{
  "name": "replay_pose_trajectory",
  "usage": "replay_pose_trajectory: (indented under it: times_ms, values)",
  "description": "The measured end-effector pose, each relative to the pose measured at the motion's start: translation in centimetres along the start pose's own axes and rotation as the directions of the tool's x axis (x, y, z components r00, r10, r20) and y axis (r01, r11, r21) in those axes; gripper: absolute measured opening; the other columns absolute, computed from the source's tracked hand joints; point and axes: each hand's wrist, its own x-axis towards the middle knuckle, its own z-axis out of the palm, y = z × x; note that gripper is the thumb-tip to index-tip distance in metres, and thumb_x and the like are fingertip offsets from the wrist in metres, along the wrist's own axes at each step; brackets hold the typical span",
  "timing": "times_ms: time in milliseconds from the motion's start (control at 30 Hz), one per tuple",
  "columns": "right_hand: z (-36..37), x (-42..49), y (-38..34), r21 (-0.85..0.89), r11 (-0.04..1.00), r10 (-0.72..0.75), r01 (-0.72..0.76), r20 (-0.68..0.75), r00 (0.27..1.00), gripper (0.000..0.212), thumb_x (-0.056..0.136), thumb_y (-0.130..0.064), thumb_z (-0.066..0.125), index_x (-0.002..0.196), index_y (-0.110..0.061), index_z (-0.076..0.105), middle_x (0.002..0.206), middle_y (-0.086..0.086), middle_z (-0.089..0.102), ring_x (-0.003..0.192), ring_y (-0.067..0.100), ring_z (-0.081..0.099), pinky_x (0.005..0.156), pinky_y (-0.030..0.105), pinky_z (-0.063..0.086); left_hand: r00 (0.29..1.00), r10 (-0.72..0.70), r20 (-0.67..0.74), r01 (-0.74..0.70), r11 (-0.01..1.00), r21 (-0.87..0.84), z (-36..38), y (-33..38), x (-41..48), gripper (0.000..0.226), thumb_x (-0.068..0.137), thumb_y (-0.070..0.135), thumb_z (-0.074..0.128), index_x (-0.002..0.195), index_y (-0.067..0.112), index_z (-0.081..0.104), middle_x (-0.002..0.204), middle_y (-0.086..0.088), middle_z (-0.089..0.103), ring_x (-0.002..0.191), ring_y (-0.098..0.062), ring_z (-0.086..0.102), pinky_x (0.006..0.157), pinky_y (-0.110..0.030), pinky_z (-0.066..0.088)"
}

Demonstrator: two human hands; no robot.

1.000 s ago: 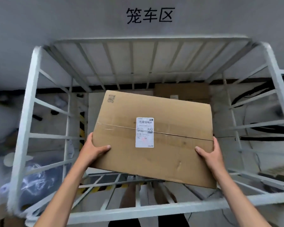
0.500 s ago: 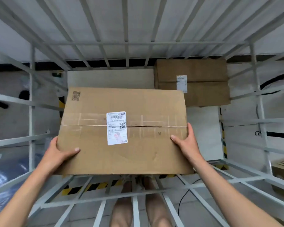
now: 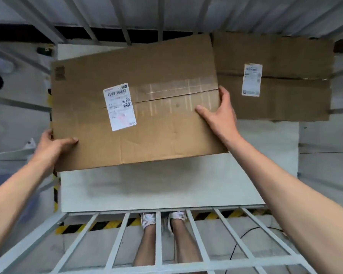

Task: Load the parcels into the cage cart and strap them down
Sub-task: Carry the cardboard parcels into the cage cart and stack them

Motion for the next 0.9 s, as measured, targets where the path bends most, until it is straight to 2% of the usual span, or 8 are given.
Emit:
replay_pose_trajectory:
  times_ms: [167, 267, 367, 433, 533, 633, 733, 900]
  values:
    - [2.2, 1.1, 2.1, 0.015, 0.997, 0.070, -0.072, 0.070, 0.995, 0.087, 0.083, -0.034, 0.078, 0.152, -0.020, 0.027, 0.147, -0.001, 0.050, 0.131, 0.018, 0.050, 0.099, 0.020, 0.035, 0.996, 0.037, -0.086, -0.036, 0.999, 0.014, -0.4, -1.1, 0.8, 0.088, 0.078, 0.014, 0.083, 0.150, 0.013, 0.033, 0.136, -0.007, 0.055, 0.119, -0.023, 0.058, 0.108, -0.040, 0.044]
    - [3.4, 2.4, 3.7, -0.007, 0.987, 0.159, -0.158, 0.068, 0.985, 0.087, 0.085, -0.033, 0.076, 0.154, -0.018, 0.026, 0.150, 0.002, 0.049, 0.135, 0.022, 0.048, 0.104, 0.023, 0.035, 0.998, 0.055, -0.030, -0.053, 0.997, 0.057, 1.2, 0.0, 1.7, 0.097, 0.074, 0.024, 0.088, 0.152, 0.017, 0.029, 0.141, -0.006, 0.053, 0.122, -0.025, 0.057, 0.109, -0.044, 0.045]
    - [4.0, 3.1, 5.2, -0.100, 0.974, 0.207, -0.201, 0.053, 0.977, 0.087, 0.086, -0.039, 0.072, 0.156, -0.021, 0.023, 0.155, 0.004, 0.043, 0.139, 0.027, 0.043, 0.112, 0.036, 0.036, 0.997, 0.068, 0.044, -0.073, 0.990, 0.120, 3.6, 1.4, 2.3, 0.104, 0.071, 0.033, 0.088, 0.152, 0.021, 0.024, 0.140, 0.001, 0.048, 0.125, -0.023, 0.052, 0.110, -0.044, 0.042]
    - [4.9, 1.8, 5.3, -0.287, 0.946, 0.166, -0.152, 0.023, 0.986, 0.082, 0.092, -0.037, 0.064, 0.158, -0.017, 0.020, 0.160, 0.014, 0.031, 0.144, 0.036, 0.033, 0.114, 0.044, 0.032, 0.991, 0.134, 0.001, -0.131, 0.965, 0.226, 5.3, 1.6, 2.1, 0.114, 0.066, 0.048, 0.081, 0.155, 0.024, 0.015, 0.154, -0.005, 0.038, 0.138, -0.029, 0.043, 0.115, -0.048, 0.036]
    - [7.1, -2.3, 4.7, -0.586, 0.805, -0.087, 0.094, 0.041, 0.995, 0.085, 0.089, -0.038, 0.064, 0.158, -0.014, 0.021, 0.162, 0.028, 0.010, 0.148, 0.048, 0.016, 0.116, 0.057, 0.024, 0.936, 0.353, 0.008, -0.287, 0.747, 0.600, 8.1, 0.6, -0.9, 0.109, 0.083, 0.059, 0.067, 0.160, 0.023, 0.000, 0.166, -0.018, 0.000, 0.154, -0.032, 0.001, 0.123, -0.051, 0.006]
    - [9.4, -5.5, 4.7, -0.694, 0.684, 0.030, 0.224, 0.333, 0.942, 0.098, 0.087, -0.072, 0.048, 0.159, -0.029, -0.003, 0.163, 0.025, -0.014, 0.148, 0.052, -0.009, 0.114, 0.070, 0.011, 0.888, 0.411, 0.208, -0.414, 0.513, 0.752, 10.5, 0.1, -3.5, 0.113, 0.077, 0.082, 0.050, 0.159, 0.030, -0.007, 0.165, -0.017, -0.018, 0.151, -0.032, -0.020, 0.117, -0.059, -0.004]
    - [9.8, -4.6, 5.0, -0.747, 0.622, 0.107, 0.237, 0.381, 0.918, 0.104, 0.081, -0.086, 0.035, 0.156, -0.035, -0.015, 0.159, 0.021, -0.030, 0.145, 0.051, -0.024, 0.115, 0.072, 0.004, 0.925, 0.298, 0.235, -0.357, 0.470, 0.807, 11.4, 0.5, -2.3, 0.120, 0.068, 0.090, 0.046, 0.158, 0.033, -0.010, 0.163, -0.017, -0.024, 0.149, -0.034, -0.026, 0.115, -0.068, 0.000]
    - [9.4, 1.7, 1.7, -0.704, 0.681, 0.077, 0.203, 0.344, 0.936, 0.106, 0.078, -0.083, 0.049, 0.158, -0.037, -0.003, 0.162, 0.018, -0.025, 0.146, 0.050, -0.022, 0.113, 0.073, 0.002, 0.907, 0.340, 0.249, -0.392, 0.465, 0.794, 11.8, 7.4, 1.7, 0.119, 0.069, 0.084, 0.057, 0.158, 0.035, -0.004, 0.164, -0.016, -0.022, 0.151, -0.038, -0.017, 0.116, -0.070, 0.006]
